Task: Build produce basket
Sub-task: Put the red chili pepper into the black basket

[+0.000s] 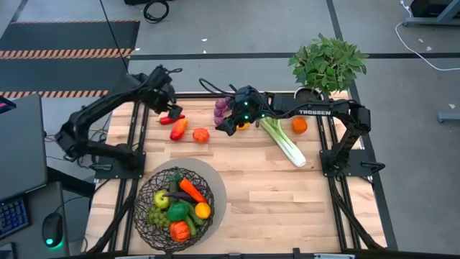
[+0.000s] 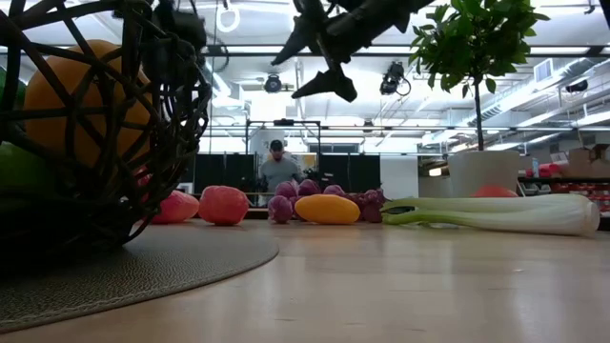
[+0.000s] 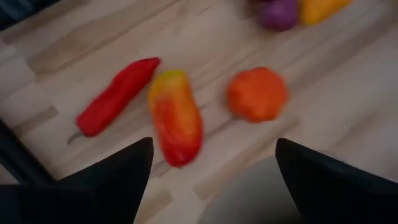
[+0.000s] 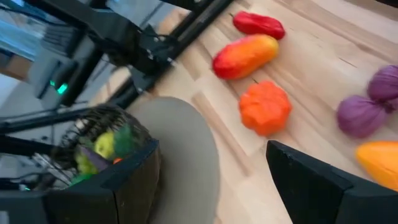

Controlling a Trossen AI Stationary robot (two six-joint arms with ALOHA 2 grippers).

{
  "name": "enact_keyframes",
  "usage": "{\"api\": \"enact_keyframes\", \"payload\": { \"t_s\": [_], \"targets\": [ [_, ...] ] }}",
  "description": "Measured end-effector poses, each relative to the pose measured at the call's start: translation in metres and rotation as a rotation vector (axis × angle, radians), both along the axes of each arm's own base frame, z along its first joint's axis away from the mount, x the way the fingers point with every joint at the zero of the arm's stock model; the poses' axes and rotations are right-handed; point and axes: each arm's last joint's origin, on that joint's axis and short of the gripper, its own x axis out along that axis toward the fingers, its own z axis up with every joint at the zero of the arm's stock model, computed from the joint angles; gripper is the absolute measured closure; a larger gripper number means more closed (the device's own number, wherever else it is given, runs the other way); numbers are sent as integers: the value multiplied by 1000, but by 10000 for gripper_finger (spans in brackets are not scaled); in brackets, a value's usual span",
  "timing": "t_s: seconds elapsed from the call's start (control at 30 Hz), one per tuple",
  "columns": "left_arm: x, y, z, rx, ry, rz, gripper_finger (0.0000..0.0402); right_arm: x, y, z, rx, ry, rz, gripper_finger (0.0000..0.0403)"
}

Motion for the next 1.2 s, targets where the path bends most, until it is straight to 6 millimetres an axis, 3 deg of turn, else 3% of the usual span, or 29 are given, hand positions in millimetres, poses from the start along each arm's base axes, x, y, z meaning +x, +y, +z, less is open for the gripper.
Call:
{"api": "enact_keyframes", "payload": {
  "t_s": [0.17, 0.4, 0.63, 0.83, 1.2],
  "targets": [
    [4, 25, -30, -94, 114, -57, 61, 3, 5, 3, 6, -33, 7, 106],
    [12, 36, -53, -118, 208, -272, 61, 4, 12, 2, 39, -24, 23, 106],
    [5, 53, -68, -99, 318, -365, 61, 5, 19, 1, 41, -17, 48, 105],
    [-13, 70, -81, -161, 370, -304, 61, 5, 29, 0, 49, 0, 82, 105],
    [-25, 82, -83, -113, 365, -457, 65, 7, 40, 0, 50, 4, 113, 105]
  ]
}}
